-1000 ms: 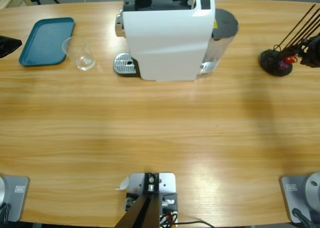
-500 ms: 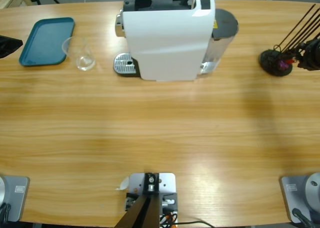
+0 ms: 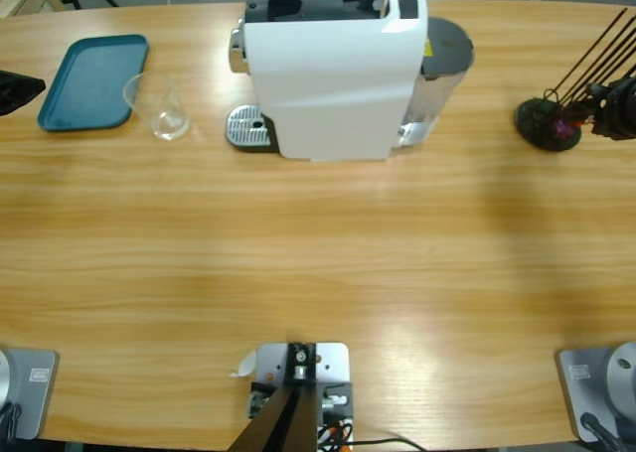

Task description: Pour coffee

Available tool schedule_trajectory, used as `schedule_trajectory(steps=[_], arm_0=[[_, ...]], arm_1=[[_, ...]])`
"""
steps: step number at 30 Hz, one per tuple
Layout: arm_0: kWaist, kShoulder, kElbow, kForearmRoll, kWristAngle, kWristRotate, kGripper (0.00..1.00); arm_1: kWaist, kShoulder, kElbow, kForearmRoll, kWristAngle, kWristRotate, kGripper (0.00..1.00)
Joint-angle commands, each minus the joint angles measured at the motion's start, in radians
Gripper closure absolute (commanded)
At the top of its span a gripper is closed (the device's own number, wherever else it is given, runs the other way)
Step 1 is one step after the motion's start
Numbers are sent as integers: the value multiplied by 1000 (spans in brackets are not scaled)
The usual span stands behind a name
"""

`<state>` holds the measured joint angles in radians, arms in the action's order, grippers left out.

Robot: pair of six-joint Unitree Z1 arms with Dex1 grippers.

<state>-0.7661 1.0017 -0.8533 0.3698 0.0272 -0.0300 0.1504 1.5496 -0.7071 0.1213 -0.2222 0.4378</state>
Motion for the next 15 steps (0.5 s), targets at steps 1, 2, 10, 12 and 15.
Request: schedule_trajectory(steps=[1, 2, 10, 12, 15], arm_0=[[-13, 11, 43, -3, 2, -10, 18], [-13, 12, 43, -3, 2, -10, 18], [-13, 11, 43, -3, 3, -9, 18], [-13, 12, 45, -3, 3, -8, 18], [-13, 12, 45, -3, 4, -8, 18]], arm_1=[[11, 49, 0, -8, -23, 12, 667], [11, 53, 0, -9, -23, 12, 667], [11, 58, -4, -12, -33, 12, 663], [11, 61, -6, -15, -33, 12, 666], [11, 64, -10, -17, -32, 12, 665]])
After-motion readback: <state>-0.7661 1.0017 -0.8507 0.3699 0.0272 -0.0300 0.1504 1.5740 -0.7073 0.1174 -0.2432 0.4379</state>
